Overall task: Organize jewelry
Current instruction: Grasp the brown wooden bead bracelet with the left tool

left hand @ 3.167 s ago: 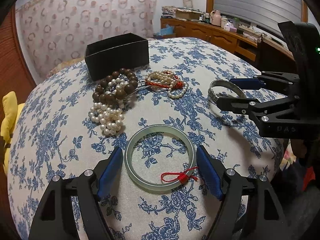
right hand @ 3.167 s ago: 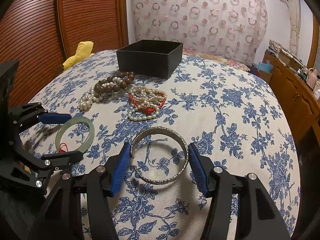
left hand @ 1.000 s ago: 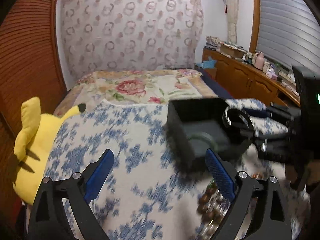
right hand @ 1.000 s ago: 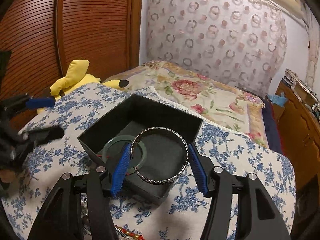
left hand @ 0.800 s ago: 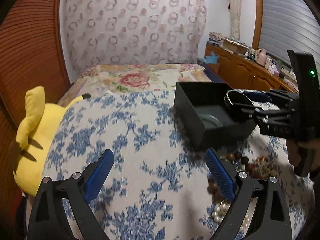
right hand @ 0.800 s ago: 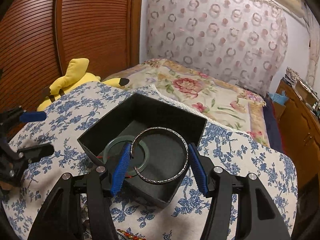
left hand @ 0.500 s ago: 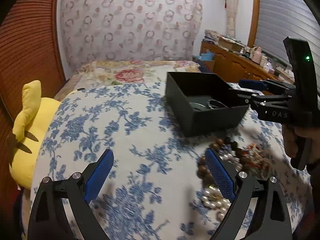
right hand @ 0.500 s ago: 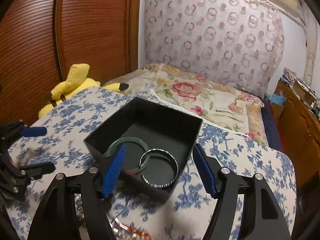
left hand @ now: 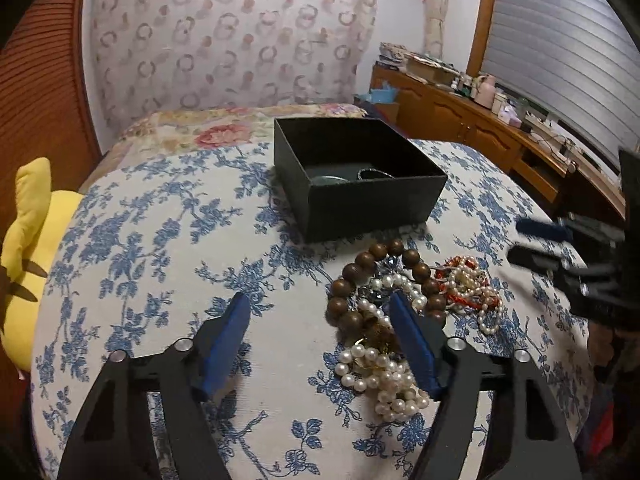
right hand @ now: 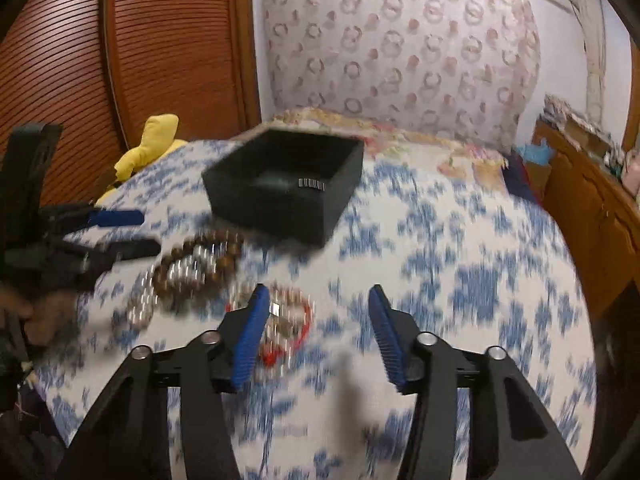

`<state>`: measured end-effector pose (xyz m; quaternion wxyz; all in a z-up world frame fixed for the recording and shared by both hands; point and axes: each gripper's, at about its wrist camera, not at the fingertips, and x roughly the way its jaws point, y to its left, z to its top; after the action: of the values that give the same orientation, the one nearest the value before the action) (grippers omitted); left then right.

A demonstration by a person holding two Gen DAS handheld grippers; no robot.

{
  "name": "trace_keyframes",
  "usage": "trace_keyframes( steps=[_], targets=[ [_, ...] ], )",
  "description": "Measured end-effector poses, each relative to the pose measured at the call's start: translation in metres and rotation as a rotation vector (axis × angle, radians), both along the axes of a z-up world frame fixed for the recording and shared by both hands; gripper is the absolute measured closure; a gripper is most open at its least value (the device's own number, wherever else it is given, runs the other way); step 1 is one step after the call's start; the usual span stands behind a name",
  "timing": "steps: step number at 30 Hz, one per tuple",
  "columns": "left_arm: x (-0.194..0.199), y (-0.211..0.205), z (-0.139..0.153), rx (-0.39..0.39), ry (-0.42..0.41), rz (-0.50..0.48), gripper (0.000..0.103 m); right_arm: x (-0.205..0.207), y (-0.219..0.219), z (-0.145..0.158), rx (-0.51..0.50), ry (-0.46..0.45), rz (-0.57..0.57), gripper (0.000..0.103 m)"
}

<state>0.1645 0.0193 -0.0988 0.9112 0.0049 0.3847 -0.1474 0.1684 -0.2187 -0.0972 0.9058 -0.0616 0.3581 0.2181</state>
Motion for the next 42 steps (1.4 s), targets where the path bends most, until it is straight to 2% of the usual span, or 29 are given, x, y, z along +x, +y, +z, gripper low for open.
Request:
trace_keyframes(
  steps=[4, 5, 7, 9, 15, 20, 26, 27, 28, 30, 34, 42],
  targets=[
    [0.006, -0.002, -0.004, -0.004, 0.029, -0.012, 0.054, -0.020, -0.007, -0.007, 0.006, 0.015, -0.006, 0.055],
    [0.008, -0.003, -0.005, -0.011, 0.034, -0.016, 0.055, -0.023, -0.006, -0.008, 0.010, 0.019, 0.000, 0.056],
    [0.012, -0.003, -0.006, -0.015, 0.044, -0.019, 0.067, -0.031, -0.004, -0.011, 0.006, 0.026, 0.011, 0.059],
    [0.018, -0.005, -0.008, -0.015, 0.060, -0.025, 0.071, -0.038, -0.002, -0.013, -0.001, 0.026, 0.021, 0.060],
    [0.033, -0.009, -0.017, -0.008, 0.101, -0.037, 0.073, -0.045, -0.001, -0.020, 0.013, 0.037, 0.029, 0.060],
    [0.041, -0.018, -0.016, 0.036, 0.098, -0.045, 0.073, -0.047, 0.000, -0.022, 0.014, 0.030, 0.024, 0.060],
    [0.051, -0.020, -0.016, 0.043, 0.105, -0.053, 0.073, -0.047, 0.000, -0.023, 0.008, 0.027, 0.027, 0.060],
    [0.051, -0.020, -0.016, 0.039, 0.105, -0.058, 0.077, -0.047, 0.001, -0.023, 0.007, 0.026, 0.029, 0.060],
    [0.050, -0.020, -0.016, 0.024, 0.110, -0.074, 0.090, -0.047, 0.001, -0.023, 0.007, 0.026, 0.031, 0.060],
    [0.048, -0.021, -0.016, 0.013, 0.114, -0.082, 0.091, -0.047, 0.001, -0.024, 0.011, 0.029, 0.032, 0.060],
    [0.035, -0.022, -0.007, 0.002, 0.077, -0.080, 0.091, -0.047, -0.001, -0.024, 0.023, 0.033, 0.032, 0.060],
    [0.007, -0.020, 0.031, -0.091, -0.018, -0.070, 0.091, -0.048, -0.001, -0.024, 0.024, 0.035, 0.032, 0.060]
  ],
)
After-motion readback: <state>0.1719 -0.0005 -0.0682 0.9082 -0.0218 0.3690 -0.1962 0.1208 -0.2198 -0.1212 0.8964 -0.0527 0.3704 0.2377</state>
